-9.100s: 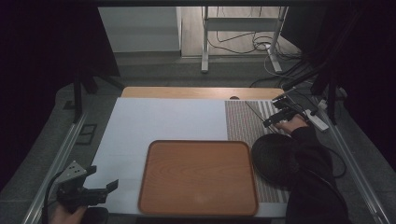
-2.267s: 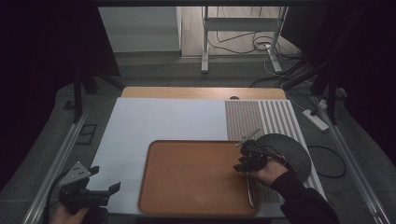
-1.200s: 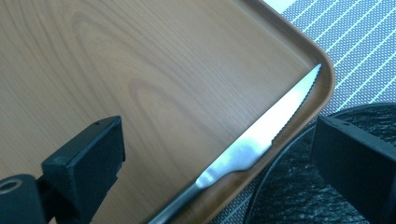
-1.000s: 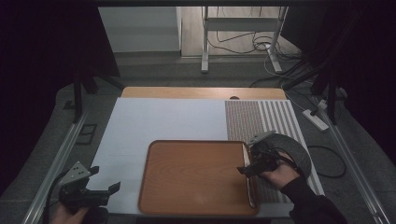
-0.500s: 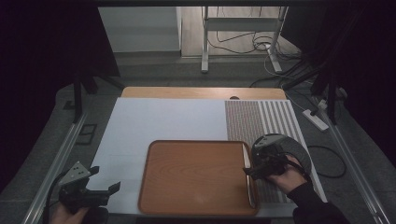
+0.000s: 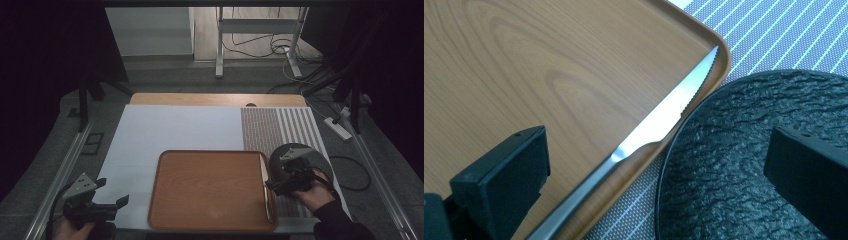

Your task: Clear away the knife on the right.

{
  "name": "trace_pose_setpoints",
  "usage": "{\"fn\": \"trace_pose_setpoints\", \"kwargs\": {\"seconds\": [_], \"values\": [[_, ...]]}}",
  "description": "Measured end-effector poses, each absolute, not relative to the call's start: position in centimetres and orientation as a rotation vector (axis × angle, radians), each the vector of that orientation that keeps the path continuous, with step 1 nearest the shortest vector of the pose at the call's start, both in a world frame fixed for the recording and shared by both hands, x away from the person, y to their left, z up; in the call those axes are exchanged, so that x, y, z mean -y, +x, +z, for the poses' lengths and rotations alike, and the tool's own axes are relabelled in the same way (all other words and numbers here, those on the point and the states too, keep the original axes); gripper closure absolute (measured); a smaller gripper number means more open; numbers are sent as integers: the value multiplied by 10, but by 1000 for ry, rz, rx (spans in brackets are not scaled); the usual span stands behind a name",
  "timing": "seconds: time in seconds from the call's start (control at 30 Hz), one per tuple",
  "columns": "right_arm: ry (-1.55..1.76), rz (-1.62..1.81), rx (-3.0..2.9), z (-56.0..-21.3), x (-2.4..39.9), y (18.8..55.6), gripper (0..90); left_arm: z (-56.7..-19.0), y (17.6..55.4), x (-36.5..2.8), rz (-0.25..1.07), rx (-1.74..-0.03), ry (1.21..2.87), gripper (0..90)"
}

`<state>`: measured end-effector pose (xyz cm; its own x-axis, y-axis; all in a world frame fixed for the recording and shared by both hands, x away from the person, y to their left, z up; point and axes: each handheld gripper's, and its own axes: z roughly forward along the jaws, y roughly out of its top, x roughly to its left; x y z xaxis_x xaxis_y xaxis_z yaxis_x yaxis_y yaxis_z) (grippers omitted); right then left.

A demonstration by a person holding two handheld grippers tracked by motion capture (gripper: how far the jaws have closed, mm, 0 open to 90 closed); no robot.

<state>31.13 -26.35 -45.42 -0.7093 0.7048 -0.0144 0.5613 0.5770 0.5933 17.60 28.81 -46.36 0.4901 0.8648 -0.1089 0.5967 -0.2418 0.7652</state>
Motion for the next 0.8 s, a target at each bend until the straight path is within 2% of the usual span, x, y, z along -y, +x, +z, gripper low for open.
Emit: {"fn": "trace_pose_setpoints", "kwargs": {"seconds": [0.8], "values": [[1123,838,-2475,-452,287,290,0,-464,176,-289,431,-1209,1952,28]]}}
